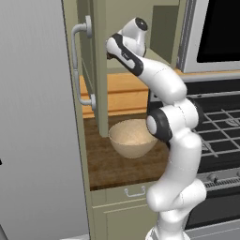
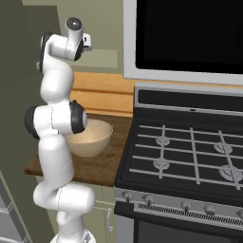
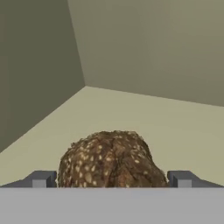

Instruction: Open the cabinet, pick up the bread from the cabinet and place it in the basket. Then move the basket to the dining counter.

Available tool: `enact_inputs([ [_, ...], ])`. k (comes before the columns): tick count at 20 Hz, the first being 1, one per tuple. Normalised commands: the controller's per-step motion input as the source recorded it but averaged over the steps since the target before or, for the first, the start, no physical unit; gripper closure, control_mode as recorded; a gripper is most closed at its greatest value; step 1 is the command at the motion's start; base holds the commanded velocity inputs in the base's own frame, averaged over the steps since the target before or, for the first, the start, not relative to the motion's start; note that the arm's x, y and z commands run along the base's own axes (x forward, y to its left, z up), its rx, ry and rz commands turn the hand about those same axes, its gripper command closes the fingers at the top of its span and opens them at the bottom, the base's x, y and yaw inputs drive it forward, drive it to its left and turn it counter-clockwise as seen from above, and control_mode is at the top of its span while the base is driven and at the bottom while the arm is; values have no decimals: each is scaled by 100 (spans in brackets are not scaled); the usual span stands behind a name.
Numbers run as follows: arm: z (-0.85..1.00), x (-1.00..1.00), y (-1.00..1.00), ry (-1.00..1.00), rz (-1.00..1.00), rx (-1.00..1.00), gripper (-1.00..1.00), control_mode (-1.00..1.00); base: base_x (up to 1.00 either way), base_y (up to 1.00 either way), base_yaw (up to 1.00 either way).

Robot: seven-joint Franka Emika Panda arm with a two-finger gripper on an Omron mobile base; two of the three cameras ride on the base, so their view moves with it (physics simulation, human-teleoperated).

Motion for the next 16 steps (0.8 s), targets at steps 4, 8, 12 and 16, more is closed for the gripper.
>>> enact_inputs([
  [4,-16,7,8,1,0,0,-100,-100,0,0,0],
  [8,-18,6,9,1,0,0,-100,-100,0,0,0],
  [12,-23,0,4,0,0,0,100,-100,0,0,0],
  [16,-8,0,0,0,0,0,100,-100,0,0,0],
])
